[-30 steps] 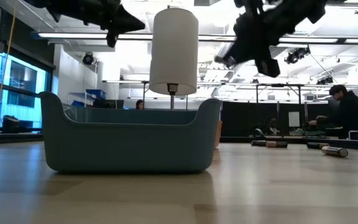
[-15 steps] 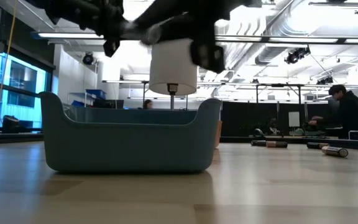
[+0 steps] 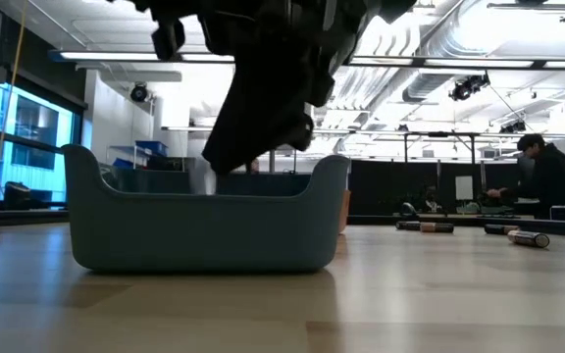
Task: Sort batteries
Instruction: Put the silver battery into the blue bin, then remove the black battery from the blue bin
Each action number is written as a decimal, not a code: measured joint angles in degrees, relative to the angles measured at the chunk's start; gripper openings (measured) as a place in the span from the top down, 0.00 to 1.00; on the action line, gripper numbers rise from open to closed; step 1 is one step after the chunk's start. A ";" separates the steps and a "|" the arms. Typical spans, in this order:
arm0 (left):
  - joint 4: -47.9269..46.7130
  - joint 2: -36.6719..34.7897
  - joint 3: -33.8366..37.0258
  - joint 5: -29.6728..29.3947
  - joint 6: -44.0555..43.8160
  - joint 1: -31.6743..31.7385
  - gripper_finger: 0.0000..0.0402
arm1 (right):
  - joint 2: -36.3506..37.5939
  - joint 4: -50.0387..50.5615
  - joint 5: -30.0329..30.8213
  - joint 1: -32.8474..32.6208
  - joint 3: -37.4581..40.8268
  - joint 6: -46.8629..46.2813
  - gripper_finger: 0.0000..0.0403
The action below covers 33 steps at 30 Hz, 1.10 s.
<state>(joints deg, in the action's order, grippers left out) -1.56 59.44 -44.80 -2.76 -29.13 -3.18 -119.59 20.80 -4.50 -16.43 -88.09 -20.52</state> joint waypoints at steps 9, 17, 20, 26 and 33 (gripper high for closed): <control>-0.71 0.00 0.00 -11.63 -1.67 -8.59 1.00 | 0.02 -2.41 3.21 -0.27 0.00 8.50 0.74; -18.03 0.85 0.99 -16.26 -8.78 -14.00 1.00 | -0.68 -5.94 4.60 0.34 0.02 15.76 0.55; -15.75 1.77 5.07 -16.54 -14.50 -19.36 1.00 | -0.93 -6.28 4.23 -0.45 0.07 16.78 0.54; -10.64 4.66 12.15 -14.89 -25.42 -30.52 1.00 | -2.37 -8.10 4.58 -1.26 0.07 18.54 0.56; -0.82 18.14 12.79 -8.67 -25.01 -32.61 1.00 | -6.36 -11.27 4.64 -1.10 0.09 16.19 0.61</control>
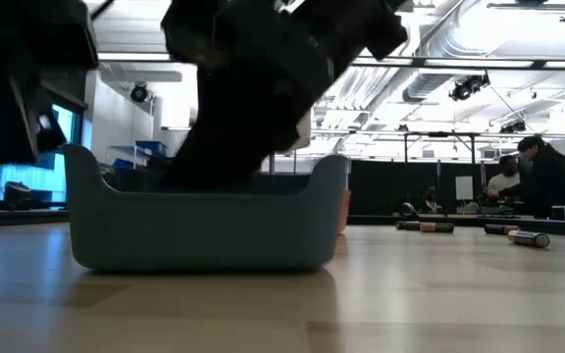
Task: Sort batteries
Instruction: Remove the black battery from the blue bin
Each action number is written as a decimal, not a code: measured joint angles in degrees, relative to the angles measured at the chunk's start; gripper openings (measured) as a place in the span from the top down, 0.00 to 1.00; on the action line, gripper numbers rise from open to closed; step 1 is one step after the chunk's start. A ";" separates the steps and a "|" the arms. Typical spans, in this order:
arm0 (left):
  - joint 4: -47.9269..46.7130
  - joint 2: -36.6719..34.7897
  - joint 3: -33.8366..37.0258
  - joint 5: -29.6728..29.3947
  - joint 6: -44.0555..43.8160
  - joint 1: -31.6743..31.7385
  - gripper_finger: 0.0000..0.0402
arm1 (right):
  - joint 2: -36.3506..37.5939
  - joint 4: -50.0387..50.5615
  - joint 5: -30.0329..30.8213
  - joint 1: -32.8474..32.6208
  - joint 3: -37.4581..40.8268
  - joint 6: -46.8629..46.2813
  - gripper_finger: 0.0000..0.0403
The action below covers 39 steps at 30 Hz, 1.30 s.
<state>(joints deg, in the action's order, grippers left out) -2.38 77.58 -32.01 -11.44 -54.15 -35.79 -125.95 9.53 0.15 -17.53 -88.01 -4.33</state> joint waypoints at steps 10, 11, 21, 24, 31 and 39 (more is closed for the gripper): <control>15.67 15.59 -1.69 0.26 0.25 3.96 1.00 | -0.22 1.86 3.55 0.77 -1.63 -1.30 0.62; 16.28 16.43 -1.79 0.66 0.09 4.45 1.00 | -0.22 3.40 3.80 0.77 -2.74 -0.93 0.62; 16.70 17.05 -1.73 0.14 3.52 6.66 1.00 | 0.02 12.28 6.07 1.15 -7.44 2.86 0.62; 18.85 17.05 -1.79 -1.28 3.45 7.23 1.00 | 0.02 12.86 5.83 0.66 -7.06 3.80 0.62; 22.71 18.26 -1.88 -1.67 9.24 7.22 1.00 | 0.02 19.65 7.54 -0.17 -7.08 5.85 0.62; 23.84 19.52 -1.86 -5.99 9.26 7.94 1.00 | -0.32 22.17 9.22 0.43 -7.08 4.34 0.62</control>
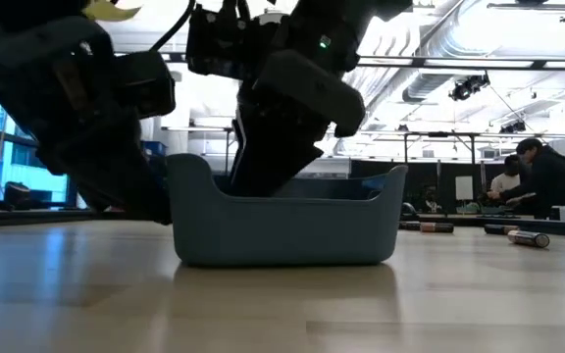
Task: Sort batteries
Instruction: Remove the black battery from the blue bin
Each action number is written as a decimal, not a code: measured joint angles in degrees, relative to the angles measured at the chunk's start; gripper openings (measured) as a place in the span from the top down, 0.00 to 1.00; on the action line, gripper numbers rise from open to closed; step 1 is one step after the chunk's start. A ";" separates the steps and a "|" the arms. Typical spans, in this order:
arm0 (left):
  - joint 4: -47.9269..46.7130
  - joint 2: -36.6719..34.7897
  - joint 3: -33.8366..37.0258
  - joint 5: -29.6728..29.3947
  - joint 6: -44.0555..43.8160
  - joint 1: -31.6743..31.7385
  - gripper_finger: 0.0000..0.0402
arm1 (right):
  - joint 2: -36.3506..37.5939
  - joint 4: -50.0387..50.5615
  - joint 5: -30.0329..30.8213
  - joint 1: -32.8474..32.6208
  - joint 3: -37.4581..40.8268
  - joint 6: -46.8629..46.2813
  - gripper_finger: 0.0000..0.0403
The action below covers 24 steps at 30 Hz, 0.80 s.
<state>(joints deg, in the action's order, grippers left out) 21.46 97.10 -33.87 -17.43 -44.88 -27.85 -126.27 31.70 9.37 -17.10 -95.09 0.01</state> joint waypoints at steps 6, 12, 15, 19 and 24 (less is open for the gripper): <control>4.08 3.62 0.02 -1.02 -0.45 0.83 1.00 | -2.22 -0.17 -0.08 0.61 0.00 -2.15 0.68; 7.66 6.47 0.02 -0.85 -1.42 0.89 1.00 | -2.74 -0.50 -0.35 1.04 -0.52 -7.69 0.73; 7.64 6.47 0.02 -0.79 -1.48 0.89 1.00 | -2.96 -0.72 -0.16 1.07 -1.62 -7.89 0.73; 7.92 6.47 0.02 -0.74 -1.49 0.89 1.00 | -2.96 -1.07 -2.00 1.09 -2.27 -7.69 0.73; 8.33 6.45 0.02 -0.68 -1.49 0.89 1.00 | -3.29 -0.45 -3.15 0.85 -2.29 -7.69 0.82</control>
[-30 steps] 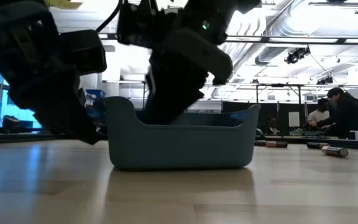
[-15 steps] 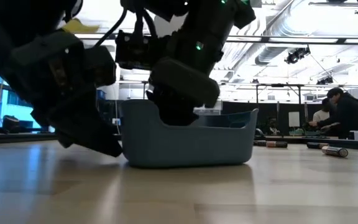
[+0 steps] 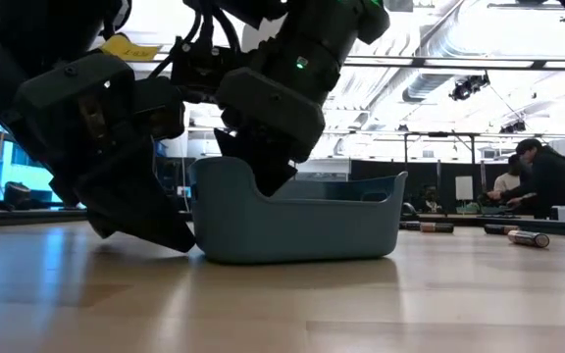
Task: Sort batteries
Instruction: Remove the black battery from the blue bin
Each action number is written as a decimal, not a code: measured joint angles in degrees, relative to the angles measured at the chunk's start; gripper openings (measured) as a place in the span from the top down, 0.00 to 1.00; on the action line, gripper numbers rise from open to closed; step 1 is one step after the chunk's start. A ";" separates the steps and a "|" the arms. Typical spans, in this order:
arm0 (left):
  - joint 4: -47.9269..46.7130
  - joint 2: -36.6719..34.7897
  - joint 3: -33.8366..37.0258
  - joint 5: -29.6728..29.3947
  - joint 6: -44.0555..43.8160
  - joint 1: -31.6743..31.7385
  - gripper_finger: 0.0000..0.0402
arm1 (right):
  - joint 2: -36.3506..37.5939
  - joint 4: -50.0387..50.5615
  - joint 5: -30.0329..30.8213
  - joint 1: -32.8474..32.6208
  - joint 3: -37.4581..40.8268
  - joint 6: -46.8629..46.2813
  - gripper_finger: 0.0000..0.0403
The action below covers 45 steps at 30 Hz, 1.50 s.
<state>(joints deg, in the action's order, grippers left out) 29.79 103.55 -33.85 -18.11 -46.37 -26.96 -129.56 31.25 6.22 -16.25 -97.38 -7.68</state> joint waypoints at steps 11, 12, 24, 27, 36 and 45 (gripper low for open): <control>-0.10 -0.09 0.11 0.69 -0.20 0.00 1.00 | -2.58 -0.05 4.30 -0.55 -0.24 -2.92 0.70; -0.08 -0.09 0.11 0.73 -0.03 0.00 1.00 | -2.54 0.19 5.18 -0.65 -0.24 -2.99 0.67; 0.01 -0.09 0.00 1.07 0.14 0.04 1.00 | -2.29 2.26 2.31 -0.13 -0.22 -2.80 0.62; 0.18 -0.09 0.00 1.09 0.14 0.04 1.00 | -2.87 2.69 1.28 -0.13 -0.27 -3.01 0.71; 0.07 -0.09 0.00 1.17 -0.06 0.08 1.00 | -4.21 3.79 -1.40 -0.22 -0.46 -4.44 0.90; 0.08 -0.09 0.00 1.68 0.15 0.07 1.00 | 0.26 3.63 1.24 -0.23 0.30 -7.10 0.90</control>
<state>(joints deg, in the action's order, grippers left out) 29.87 103.46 -33.85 -16.43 -46.22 -26.89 -129.30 34.88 7.46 -16.48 -97.08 -14.79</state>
